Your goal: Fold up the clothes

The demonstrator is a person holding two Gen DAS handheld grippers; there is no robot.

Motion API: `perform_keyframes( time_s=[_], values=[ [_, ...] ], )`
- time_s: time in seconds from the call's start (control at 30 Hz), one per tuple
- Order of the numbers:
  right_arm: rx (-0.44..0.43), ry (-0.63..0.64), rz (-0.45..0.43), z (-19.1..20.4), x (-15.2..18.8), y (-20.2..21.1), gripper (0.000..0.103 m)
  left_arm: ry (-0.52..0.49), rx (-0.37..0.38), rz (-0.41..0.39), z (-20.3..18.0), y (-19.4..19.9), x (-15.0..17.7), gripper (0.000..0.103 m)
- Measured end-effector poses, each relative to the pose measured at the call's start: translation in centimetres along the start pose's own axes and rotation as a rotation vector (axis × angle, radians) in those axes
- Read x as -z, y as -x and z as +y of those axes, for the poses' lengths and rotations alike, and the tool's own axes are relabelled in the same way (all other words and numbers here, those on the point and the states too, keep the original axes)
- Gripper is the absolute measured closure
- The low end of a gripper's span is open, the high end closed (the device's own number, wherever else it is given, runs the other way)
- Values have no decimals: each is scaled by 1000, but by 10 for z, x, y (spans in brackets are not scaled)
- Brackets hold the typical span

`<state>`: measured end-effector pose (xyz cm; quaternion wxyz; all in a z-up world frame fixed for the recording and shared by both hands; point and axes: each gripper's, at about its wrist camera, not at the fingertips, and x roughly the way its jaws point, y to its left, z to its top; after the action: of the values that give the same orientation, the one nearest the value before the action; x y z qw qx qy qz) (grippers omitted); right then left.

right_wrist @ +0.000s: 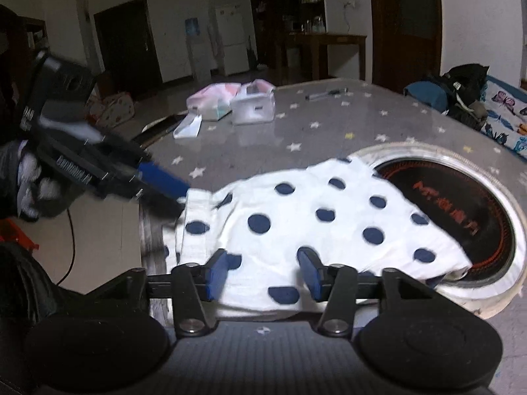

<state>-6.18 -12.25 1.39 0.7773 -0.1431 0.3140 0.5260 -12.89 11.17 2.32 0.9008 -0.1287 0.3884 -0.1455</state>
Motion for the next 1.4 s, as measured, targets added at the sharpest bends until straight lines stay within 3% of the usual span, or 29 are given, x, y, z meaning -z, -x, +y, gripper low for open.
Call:
perform_keyframes(
  time_s=[0.17,0.33,0.5,0.73,1.0,1.23,1.4],
  values=[
    [18,-17,-3,-5,1,-1,50,-26,4,50,-6,-8,17,51],
    [28,-44,-4,-10,3,-3,50,-106,-51,57,-15,-16,25,52],
    [23,-29,-4,-7,2,-2,50,-110,-81,44,-8,-17,22,61],
    [22,25,-5,4,-2,-3,49,-92,-137,22,15,-23,6,61],
    [21,160,5,19,-10,-13,43,-39,-183,-1,50,-42,-28,61],
    [67,382,28,42,-20,-39,43,29,-185,-15,61,-34,-37,60],
    [87,584,61,65,-19,-60,43,188,-157,-28,66,-17,-24,49]
  ],
)
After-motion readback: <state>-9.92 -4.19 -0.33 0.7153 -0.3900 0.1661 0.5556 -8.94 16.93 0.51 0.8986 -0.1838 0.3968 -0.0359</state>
